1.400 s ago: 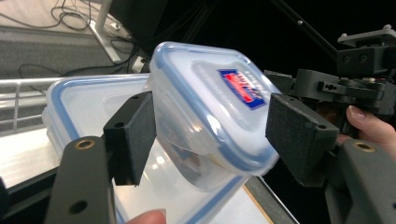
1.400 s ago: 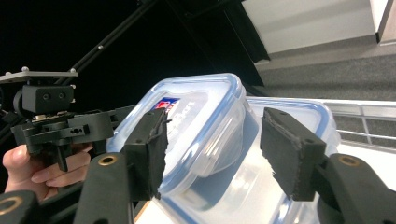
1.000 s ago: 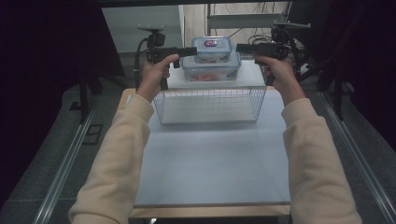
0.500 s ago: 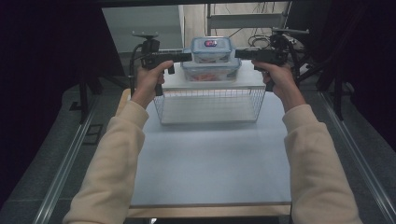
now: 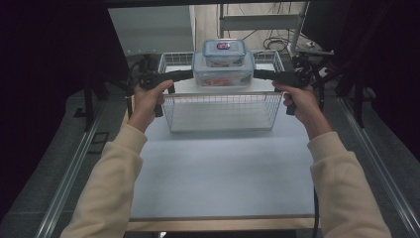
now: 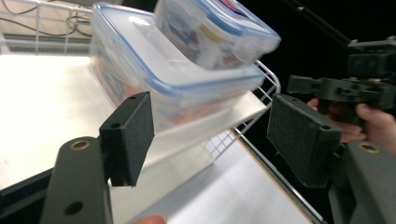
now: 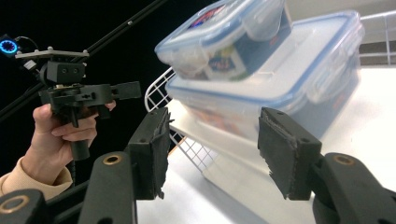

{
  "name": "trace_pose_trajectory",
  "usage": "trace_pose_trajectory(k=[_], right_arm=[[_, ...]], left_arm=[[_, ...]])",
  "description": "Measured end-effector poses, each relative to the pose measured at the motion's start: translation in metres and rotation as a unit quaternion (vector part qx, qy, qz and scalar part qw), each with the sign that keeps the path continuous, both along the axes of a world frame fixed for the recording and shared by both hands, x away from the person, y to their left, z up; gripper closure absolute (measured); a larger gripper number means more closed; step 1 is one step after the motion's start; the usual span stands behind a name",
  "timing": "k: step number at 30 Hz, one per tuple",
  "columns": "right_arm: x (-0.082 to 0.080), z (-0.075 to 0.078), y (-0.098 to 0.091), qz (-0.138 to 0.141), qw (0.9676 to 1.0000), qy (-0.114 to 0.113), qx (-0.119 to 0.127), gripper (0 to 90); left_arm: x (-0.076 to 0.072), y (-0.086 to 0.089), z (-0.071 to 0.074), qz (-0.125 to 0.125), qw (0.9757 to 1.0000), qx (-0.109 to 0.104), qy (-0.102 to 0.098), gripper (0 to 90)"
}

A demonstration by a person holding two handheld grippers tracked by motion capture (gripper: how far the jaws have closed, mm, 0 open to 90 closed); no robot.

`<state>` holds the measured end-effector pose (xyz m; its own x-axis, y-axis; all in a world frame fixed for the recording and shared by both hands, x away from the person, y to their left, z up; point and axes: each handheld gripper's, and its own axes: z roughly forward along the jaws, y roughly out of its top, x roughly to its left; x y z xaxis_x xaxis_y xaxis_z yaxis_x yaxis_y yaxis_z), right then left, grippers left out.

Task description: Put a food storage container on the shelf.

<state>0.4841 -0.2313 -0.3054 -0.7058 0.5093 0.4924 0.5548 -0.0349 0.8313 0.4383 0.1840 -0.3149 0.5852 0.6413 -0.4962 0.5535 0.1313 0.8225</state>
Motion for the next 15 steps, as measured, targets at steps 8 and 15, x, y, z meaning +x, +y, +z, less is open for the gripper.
trace_pose_trajectory(k=[8, 15], right_arm=[[-0.023, -0.019, -0.007, 0.014, 0.9998, -0.007, -0.009, 43.4], [-0.041, -0.041, -0.016, 0.018, 0.9998, -0.008, -0.005, 43.1]], left_arm=[[-0.032, 0.0, -0.022, -0.017, 0.9995, 0.021, -0.018, 31.0], [-0.059, 0.002, -0.049, -0.024, 0.9991, 0.026, -0.022, 31.1]])
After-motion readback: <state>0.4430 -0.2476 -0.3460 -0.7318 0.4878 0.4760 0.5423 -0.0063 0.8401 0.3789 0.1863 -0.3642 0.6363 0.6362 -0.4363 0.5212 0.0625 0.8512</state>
